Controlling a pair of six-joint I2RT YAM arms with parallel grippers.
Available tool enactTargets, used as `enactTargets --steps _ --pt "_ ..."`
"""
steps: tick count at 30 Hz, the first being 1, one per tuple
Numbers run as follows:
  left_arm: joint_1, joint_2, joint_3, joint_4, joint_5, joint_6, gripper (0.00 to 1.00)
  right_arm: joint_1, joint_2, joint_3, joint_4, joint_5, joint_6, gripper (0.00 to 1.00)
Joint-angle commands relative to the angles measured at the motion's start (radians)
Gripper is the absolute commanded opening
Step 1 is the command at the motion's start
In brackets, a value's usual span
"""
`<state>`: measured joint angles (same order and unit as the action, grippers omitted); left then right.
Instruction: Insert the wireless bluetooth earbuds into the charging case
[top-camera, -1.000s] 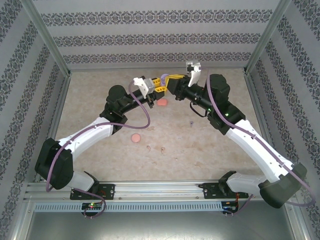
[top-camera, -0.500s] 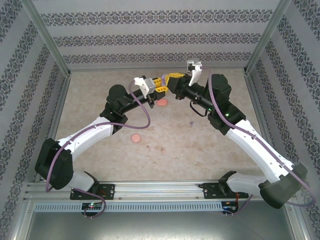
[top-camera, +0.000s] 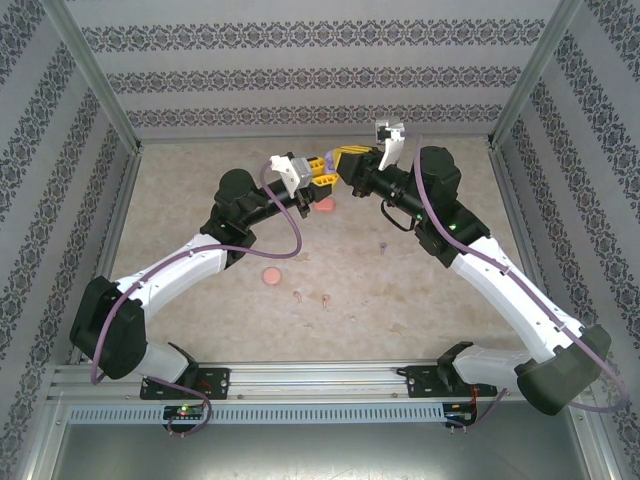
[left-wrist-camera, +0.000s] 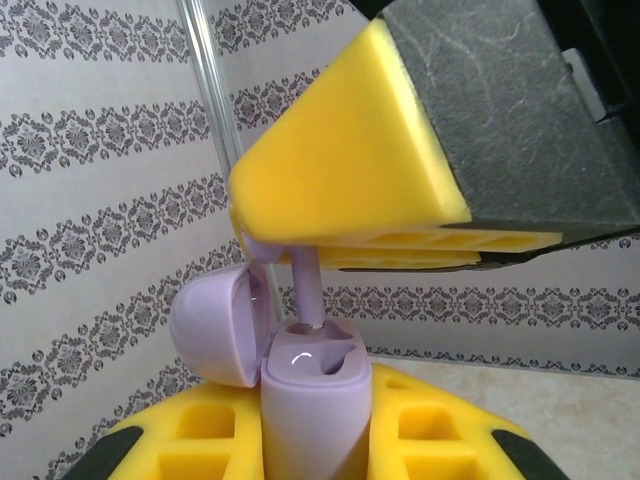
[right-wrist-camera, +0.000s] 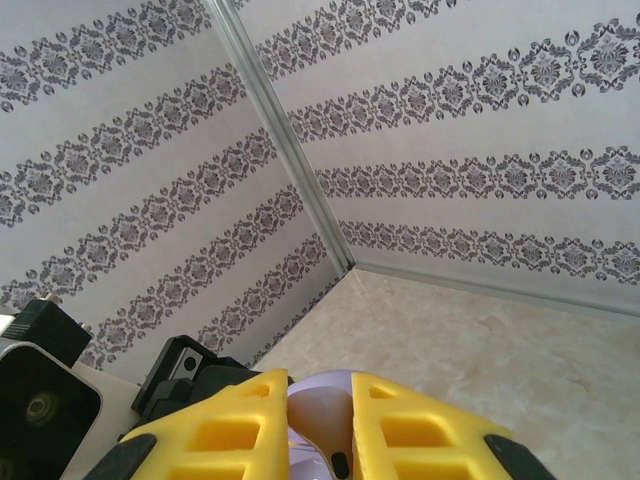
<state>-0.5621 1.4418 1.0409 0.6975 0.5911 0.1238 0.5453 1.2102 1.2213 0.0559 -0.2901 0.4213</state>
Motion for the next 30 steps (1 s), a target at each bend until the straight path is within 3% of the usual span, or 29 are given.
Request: enactTargets --steps 1,21,30 --pt "-0.016 -0.023 0.046 0.029 0.018 0.019 0.0 -0.007 0.006 -0.016 0.014 -0.034 0.014 0.18" --pt "-0.017 0.004 0.05 0.031 0.014 0.038 0.0 0.0 -0.04 -0.045 0.027 -0.02 0.016 0.16" --pt "-0.018 0.0 0.062 -0.066 0.015 0.209 0.0 0.0 -0.081 -0.05 0.052 -0.008 0.021 0.17"
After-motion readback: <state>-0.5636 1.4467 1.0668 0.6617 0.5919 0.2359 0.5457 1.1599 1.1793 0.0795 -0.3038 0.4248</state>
